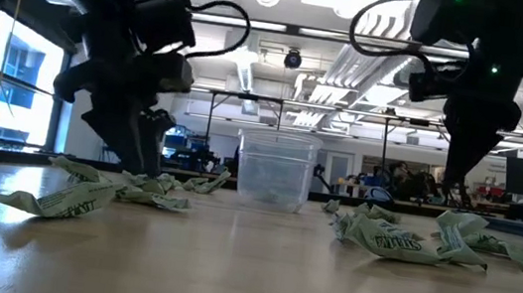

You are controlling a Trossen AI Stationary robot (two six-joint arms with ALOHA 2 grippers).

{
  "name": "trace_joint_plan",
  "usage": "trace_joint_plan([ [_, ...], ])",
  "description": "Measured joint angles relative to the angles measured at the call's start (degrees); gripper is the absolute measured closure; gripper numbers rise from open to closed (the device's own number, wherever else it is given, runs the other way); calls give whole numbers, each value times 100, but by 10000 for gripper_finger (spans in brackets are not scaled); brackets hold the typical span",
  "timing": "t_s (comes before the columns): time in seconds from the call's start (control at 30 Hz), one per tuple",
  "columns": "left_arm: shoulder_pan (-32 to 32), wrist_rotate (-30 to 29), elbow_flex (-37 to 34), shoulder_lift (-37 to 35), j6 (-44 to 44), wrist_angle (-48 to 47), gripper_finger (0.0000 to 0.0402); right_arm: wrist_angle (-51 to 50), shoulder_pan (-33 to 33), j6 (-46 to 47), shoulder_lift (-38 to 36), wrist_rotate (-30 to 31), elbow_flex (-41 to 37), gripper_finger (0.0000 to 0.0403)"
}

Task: Pick and place Stevia / Truvia into bins
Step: Put the white stevia packet into the transparent container

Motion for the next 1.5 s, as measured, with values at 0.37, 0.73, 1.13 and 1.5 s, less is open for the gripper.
trace_joint_plan([
  [0.37, -76, -350, 310, 686, -26, 120, 199, -88, -1, 464, -438, 468, -105, 167],
  [0.73, -71, -455, 316, 693, -67, 102, 341, -49, 6, 1738, -1178, 1018, -103, 167],
  [1.13, -73, -544, 292, 590, -1364, 197, 367, 754, 412, 2115, -1922, 713, -101, 167],
  [1.5, -522, -643, 884, -203, -1652, -372, 379, 1805, 977, 3023, -1980, 535, -98, 167],
])
